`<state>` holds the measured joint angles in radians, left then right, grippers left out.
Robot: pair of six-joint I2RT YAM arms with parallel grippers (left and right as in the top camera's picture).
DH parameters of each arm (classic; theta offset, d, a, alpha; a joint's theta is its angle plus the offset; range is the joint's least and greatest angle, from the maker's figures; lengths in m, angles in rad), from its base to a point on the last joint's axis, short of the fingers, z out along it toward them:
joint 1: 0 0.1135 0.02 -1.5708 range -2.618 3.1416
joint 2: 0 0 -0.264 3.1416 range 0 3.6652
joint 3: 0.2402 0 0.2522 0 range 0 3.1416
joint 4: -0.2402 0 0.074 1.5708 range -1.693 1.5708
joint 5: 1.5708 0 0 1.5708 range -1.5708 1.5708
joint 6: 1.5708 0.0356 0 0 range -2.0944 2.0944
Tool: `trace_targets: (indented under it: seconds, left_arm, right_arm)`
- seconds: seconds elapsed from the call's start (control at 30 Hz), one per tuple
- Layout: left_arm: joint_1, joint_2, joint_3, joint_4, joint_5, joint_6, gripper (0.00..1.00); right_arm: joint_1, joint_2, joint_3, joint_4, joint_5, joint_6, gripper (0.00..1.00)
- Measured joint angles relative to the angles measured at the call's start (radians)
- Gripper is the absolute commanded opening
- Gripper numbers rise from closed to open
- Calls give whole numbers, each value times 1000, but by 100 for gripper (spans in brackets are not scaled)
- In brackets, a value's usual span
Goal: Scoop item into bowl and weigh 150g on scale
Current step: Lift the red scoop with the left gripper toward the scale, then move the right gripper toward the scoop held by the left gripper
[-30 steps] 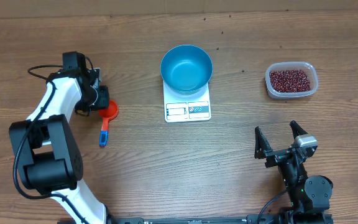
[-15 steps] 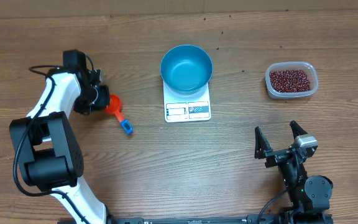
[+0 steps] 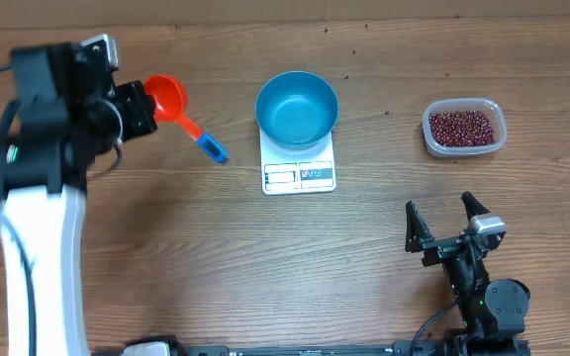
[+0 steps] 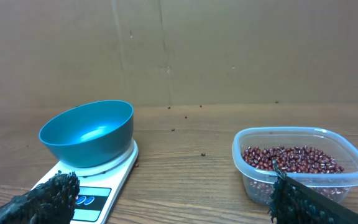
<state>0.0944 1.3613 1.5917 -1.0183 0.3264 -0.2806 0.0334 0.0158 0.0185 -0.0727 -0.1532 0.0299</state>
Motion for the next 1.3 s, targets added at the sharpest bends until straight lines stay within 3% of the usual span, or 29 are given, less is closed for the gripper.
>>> trace_targets:
  seconds: [0.17, 0.37, 0.53, 0.87, 1.3]
  left_arm:
    - [-50, -89, 1, -75, 10, -127, 4]
    - [-89, -61, -3, -191, -22, -329, 5]
    - [-111, -22, -15, -242, -32, -403, 4]
    - [-114, 60, -19, -269, -13, -393, 4]
    - [-121, 73, -21, -269, 16, -324, 4]
  right_arm:
    - [0, 0, 0, 0, 0, 0, 100]
    - [0, 0, 0, 0, 0, 0, 100]
    - [0, 0, 0, 2, -40, 31, 100]
    - [0, 0, 0, 13, -199, 320, 100]
    - [0, 14, 34, 61, -415, 456, 100]
